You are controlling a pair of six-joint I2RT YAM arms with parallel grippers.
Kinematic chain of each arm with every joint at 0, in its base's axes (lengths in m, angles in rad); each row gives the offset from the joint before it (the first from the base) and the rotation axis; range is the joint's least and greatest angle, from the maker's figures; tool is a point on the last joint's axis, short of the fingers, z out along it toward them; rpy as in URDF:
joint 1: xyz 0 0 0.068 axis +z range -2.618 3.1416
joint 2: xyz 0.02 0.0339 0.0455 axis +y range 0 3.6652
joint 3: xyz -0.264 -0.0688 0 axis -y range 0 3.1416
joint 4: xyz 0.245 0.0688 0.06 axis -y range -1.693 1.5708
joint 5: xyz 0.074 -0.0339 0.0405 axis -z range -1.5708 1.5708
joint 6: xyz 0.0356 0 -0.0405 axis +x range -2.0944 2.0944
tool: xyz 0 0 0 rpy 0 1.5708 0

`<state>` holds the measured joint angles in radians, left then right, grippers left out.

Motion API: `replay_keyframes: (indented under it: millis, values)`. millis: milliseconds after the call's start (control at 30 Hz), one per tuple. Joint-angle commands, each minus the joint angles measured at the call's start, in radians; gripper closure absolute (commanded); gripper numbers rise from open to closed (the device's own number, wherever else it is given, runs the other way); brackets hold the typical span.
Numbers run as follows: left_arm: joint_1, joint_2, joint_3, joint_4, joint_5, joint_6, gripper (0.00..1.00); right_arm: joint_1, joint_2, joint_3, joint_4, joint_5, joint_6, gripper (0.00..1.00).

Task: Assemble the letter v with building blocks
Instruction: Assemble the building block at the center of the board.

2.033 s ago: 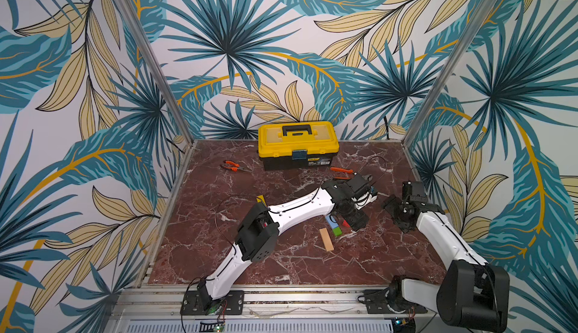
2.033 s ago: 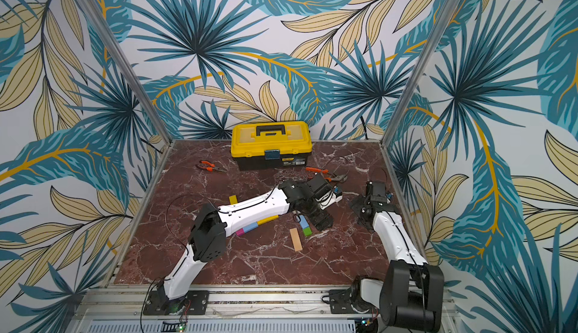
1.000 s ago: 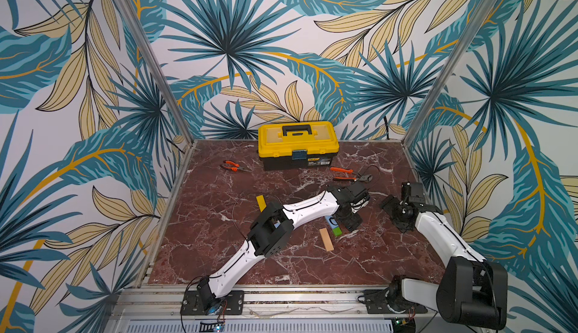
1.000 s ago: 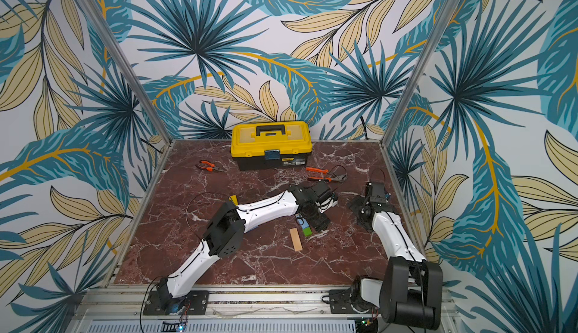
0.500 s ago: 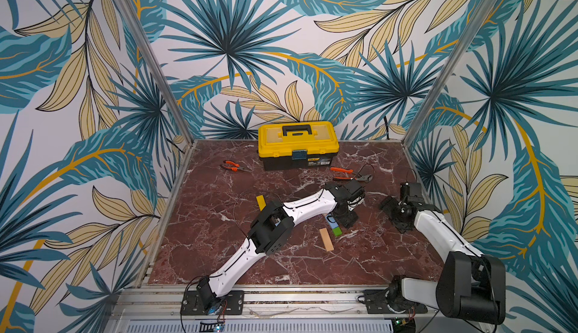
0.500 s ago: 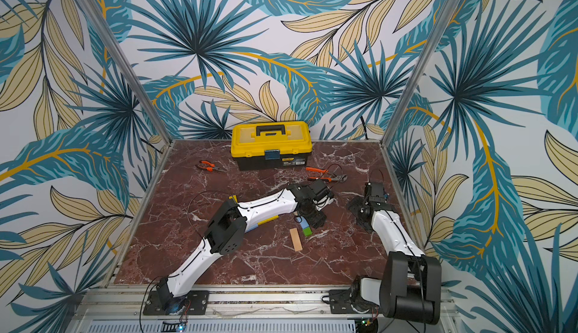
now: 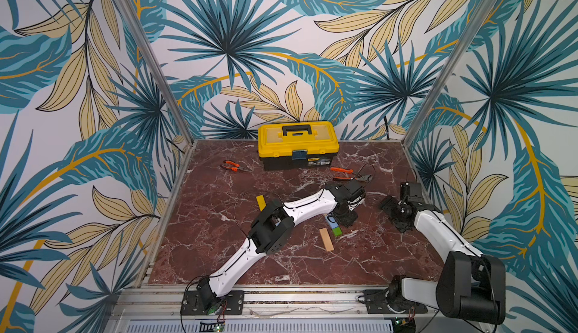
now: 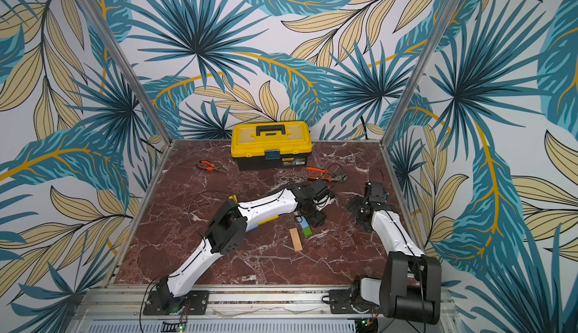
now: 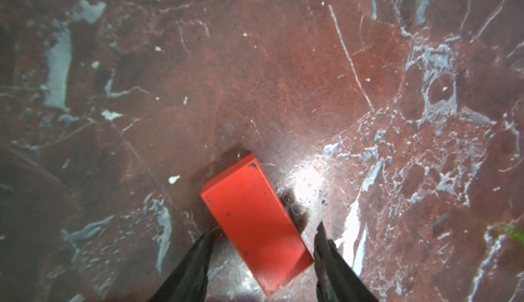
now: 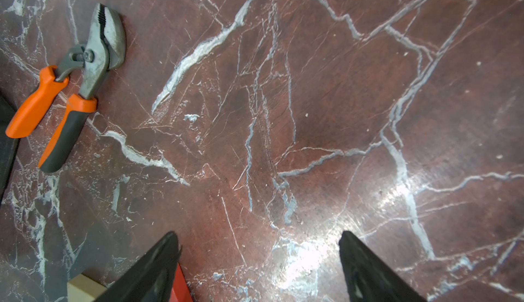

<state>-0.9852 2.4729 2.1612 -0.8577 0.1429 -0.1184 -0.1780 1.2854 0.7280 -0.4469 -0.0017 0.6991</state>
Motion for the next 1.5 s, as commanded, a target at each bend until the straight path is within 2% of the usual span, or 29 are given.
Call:
replay_keyframes:
  millis: [0, 667, 700, 800, 900, 1233, 1467]
  values:
    - [0.000, 0.004, 0.023, -0.004, 0.015, 0.012, 0.43, -0.006, 0.014, -0.023, 0.005, -0.007, -0.010, 0.11]
    - [-0.023, -0.057, -0.045, -0.010, 0.030, 0.112, 0.49, -0.006, 0.012, -0.029, 0.004, -0.012, -0.006, 0.11]
    - [-0.023, -0.057, -0.044, -0.012, 0.022, 0.110, 0.46, -0.005, 0.012, -0.029, 0.005, -0.012, -0.006, 0.11]
    - [-0.023, -0.054, -0.035, -0.011, 0.001, 0.102, 0.20, -0.006, 0.011, -0.029, 0.004, -0.009, -0.007, 0.11]
    - [-0.017, -0.046, -0.013, -0.011, 0.001, 0.089, 0.14, -0.006, 0.009, -0.028, 0.000, -0.008, -0.009, 0.11]
    - [-0.001, 0.006, 0.053, -0.011, 0.021, 0.048, 0.11, -0.006, 0.011, -0.029, 0.003, -0.004, -0.018, 0.11]
    - [0.009, 0.034, 0.070, -0.012, 0.048, 0.042, 0.19, -0.006, 0.015, -0.029, 0.004, -0.001, -0.020, 0.11]
